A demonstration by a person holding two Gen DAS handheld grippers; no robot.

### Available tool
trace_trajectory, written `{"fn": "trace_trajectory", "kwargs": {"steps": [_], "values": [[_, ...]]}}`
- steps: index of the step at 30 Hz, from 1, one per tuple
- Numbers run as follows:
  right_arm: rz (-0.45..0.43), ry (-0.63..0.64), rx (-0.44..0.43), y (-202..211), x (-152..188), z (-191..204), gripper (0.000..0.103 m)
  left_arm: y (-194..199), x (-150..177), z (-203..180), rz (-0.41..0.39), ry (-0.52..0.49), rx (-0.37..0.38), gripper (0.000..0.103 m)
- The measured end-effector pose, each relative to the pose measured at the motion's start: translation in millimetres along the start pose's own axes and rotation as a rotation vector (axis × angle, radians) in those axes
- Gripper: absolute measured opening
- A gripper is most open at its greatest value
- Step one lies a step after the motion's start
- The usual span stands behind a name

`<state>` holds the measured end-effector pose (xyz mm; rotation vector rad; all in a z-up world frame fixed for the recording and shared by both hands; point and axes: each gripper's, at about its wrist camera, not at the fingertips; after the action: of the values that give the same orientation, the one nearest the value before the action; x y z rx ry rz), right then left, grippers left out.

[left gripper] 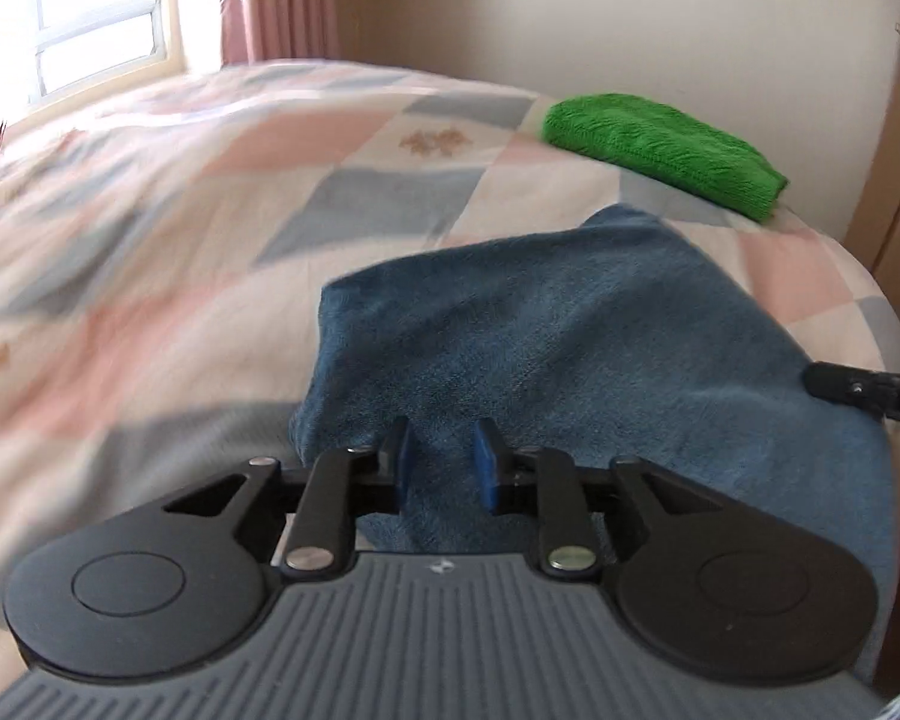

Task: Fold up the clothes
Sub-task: 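Lift the jeans with both grippers and fold them over once more, then open both grippers and release the refolded jeans onto the bed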

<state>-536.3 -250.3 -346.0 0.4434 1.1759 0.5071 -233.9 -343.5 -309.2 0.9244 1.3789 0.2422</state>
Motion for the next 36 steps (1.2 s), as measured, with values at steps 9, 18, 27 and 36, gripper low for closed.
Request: {"fn": "trace_trajectory", "kwargs": {"steps": [9, 18, 27, 36], "values": [[0.039, -0.01, -0.026, -5, -5, -8, 0.0, 10, -34, 36, 0.022, 0.093, -0.041, 0.02], [-0.045, -0.024, -0.037, 43, -11, 3, 0.019, 99, 22, -53, 0.019, -0.014, 0.12, 0.018], [0.011, 0.317, 0.116, 35, 25, 36, 0.033, 72, 59, -89, 0.141, 0.014, 0.016, 0.02], [0.061, 0.256, 0.103, 46, 14, 42, 0.035, 85, 65, -107, 0.172, 0.007, -0.05, 0.026]]}}
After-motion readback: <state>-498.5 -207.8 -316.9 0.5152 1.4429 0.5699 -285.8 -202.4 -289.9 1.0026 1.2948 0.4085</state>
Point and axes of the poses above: each gripper's, at about its wrist camera, not at the fingertips, and y roughly against the way its jaws point, z to its left, x to its underside, and after that the axes turned 2 degrees about x, right-handed
